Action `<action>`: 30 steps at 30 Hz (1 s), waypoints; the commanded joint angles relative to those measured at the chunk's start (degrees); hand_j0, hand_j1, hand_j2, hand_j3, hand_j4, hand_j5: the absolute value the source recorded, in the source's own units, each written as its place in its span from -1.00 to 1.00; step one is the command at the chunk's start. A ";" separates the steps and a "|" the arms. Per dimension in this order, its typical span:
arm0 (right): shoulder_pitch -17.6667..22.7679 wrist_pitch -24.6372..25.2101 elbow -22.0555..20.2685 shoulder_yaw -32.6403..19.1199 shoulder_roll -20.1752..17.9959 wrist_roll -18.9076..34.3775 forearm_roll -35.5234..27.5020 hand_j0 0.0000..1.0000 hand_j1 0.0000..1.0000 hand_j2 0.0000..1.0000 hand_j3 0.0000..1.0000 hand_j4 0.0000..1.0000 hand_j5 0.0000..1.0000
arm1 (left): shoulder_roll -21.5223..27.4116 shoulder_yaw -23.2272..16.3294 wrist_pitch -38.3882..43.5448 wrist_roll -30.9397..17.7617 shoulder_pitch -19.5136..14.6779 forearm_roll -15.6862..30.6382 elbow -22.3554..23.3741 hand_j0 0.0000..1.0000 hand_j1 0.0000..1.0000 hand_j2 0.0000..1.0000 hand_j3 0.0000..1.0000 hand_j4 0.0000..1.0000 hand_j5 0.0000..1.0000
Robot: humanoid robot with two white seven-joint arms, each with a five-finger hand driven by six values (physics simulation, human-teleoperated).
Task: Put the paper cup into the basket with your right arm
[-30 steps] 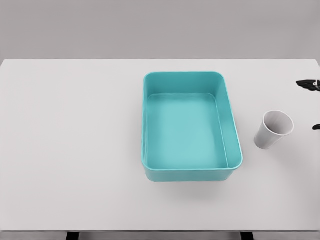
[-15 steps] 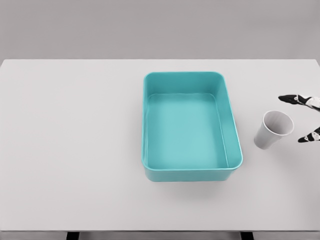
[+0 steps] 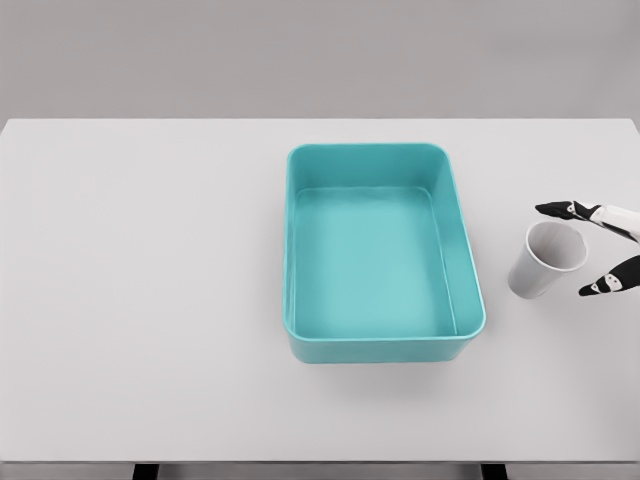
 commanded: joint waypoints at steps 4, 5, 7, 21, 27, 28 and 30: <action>-0.09 0.30 -0.06 0.01 0.41 -0.01 -0.36 1.00 1.00 1.00 1.00 1.00 1.00 | 0.00 0.04 0.00 -0.01 0.00 0.00 0.00 1.00 1.00 1.00 1.00 1.00 1.00; -0.17 0.30 -0.06 0.01 0.41 -0.01 -0.36 1.00 1.00 1.00 1.00 1.00 1.00 | 0.00 -0.05 0.00 -0.01 0.00 0.00 0.00 1.00 1.00 1.00 1.00 1.00 1.00; -0.26 0.39 -0.06 0.09 0.41 -0.01 -0.36 1.00 1.00 1.00 1.00 1.00 1.00 | 0.00 0.04 0.00 -0.01 0.00 0.00 0.00 1.00 1.00 1.00 1.00 1.00 1.00; -0.88 0.83 1.96 0.53 1.99 -0.01 -0.09 1.00 1.00 1.00 1.00 1.00 1.00 | 0.00 0.04 0.00 -0.01 0.00 0.00 0.00 1.00 1.00 1.00 1.00 1.00 1.00; -0.97 0.92 1.70 0.71 2.43 -0.01 -0.01 1.00 1.00 1.00 1.00 1.00 1.00 | 0.00 0.04 0.00 -0.01 0.00 0.00 0.00 1.00 1.00 1.00 1.00 1.00 1.00; -0.97 0.92 1.61 0.71 2.43 -0.01 -0.01 1.00 1.00 1.00 1.00 1.00 1.00 | 0.00 -0.05 0.00 -0.01 0.00 0.00 0.00 1.00 1.00 1.00 1.00 1.00 1.00; -0.97 0.83 1.43 0.80 2.52 -0.01 -0.01 1.00 1.00 1.00 1.00 1.00 1.00 | 0.00 0.04 0.00 -0.01 0.00 0.00 0.00 1.00 1.00 1.00 1.00 1.00 1.00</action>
